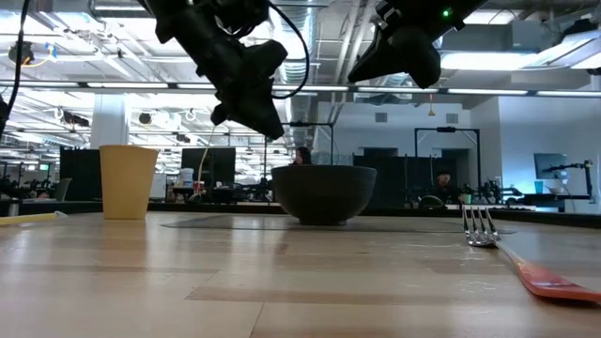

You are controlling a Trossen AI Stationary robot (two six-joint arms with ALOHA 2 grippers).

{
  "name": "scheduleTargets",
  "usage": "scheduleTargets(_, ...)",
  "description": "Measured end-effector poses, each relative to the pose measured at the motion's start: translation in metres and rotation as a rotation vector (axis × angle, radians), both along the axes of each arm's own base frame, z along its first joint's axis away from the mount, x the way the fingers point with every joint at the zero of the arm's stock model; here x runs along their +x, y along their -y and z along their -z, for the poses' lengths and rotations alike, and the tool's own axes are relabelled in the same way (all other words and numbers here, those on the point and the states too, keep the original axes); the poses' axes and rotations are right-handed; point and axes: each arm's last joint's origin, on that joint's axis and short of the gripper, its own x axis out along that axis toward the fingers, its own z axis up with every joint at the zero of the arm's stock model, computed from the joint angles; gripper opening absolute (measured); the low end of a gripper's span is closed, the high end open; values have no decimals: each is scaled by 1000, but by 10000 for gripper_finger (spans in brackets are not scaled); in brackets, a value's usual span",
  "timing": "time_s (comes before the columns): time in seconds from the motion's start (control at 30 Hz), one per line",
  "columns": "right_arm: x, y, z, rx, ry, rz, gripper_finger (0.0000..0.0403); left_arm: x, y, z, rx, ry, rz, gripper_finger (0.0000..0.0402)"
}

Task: Pick & Place Utensil
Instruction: Put the silver fork into the black bowl

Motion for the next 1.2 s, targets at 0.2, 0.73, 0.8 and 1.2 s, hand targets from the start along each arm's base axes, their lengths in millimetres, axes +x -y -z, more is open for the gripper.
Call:
scheduleTargets(0.2,0,0,0,19,13,10,1,3,-12,-4,35,53,-11,90)
scheduleTargets(0.73,-1,-27,5,421,5,-276,6,13,8,-18,207,159,186,92)
scheduleTargets(0.8,-5,-33,8,512,-43,-309,16,11,8,-22,211,168,189,92)
scheduleTargets(1.2,-10,-97,64,848,-375,-397,133,-9,9,-56,263,263,198,92)
